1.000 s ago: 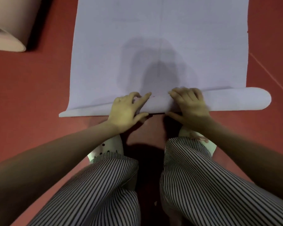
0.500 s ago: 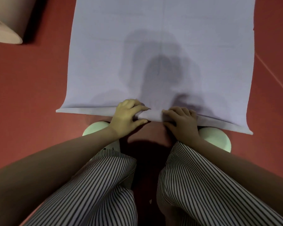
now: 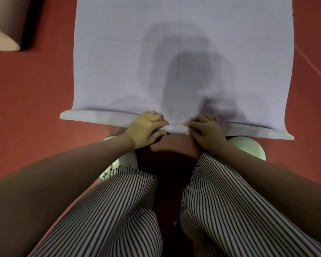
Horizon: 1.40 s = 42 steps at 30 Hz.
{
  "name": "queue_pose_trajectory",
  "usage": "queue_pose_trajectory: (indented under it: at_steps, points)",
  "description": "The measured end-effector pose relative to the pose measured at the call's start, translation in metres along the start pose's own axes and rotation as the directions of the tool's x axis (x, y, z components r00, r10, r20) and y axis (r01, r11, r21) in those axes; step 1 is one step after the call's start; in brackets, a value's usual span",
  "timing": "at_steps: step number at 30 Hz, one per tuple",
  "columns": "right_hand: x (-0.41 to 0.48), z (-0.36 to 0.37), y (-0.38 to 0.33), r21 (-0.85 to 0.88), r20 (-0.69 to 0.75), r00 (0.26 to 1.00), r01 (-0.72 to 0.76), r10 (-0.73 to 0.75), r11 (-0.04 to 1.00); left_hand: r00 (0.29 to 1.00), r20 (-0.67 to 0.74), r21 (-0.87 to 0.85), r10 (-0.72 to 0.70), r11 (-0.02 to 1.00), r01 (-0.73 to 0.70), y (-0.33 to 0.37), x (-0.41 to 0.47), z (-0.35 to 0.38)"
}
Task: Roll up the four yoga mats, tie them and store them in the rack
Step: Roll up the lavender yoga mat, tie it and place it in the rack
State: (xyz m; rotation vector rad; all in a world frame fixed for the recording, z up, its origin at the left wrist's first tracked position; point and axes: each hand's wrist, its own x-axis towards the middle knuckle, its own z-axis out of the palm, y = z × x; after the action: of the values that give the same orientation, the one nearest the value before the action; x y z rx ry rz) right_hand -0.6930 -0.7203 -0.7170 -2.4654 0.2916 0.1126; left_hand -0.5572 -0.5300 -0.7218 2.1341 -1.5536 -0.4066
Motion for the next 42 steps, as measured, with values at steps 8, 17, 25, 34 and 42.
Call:
queue_pose_trajectory:
  at_steps: [8,17,25,34,42]
  points:
    - [0.015,-0.006,-0.002,-0.058,0.021,0.995,-0.096,0.098,0.994,0.931,0.235,-0.076,-0.278,0.950,0.303,0.002,0.017,-0.014]
    - [0.037,-0.017,-0.004,0.021,0.093,0.963,-0.256,0.253,0.967,0.744,0.269,-0.016,-0.611,0.770,0.638,0.005,0.033,-0.014]
    - [0.012,-0.010,-0.001,-0.337,-0.250,0.962,-0.193,0.110,0.922,0.653,0.371,0.010,-0.660,0.706,0.708,0.000,0.053,-0.024]
    - [0.008,-0.023,0.009,-0.202,-0.197,0.949,-0.286,0.247,0.936,0.710,0.347,-0.088,-0.613,0.732,0.675,0.000,0.041,-0.024]
    - [0.023,-0.036,0.012,-0.111,0.062,0.880,-0.463,0.471,0.879,0.729,0.254,-0.022,-0.636,0.749,0.662,0.006,0.038,-0.023]
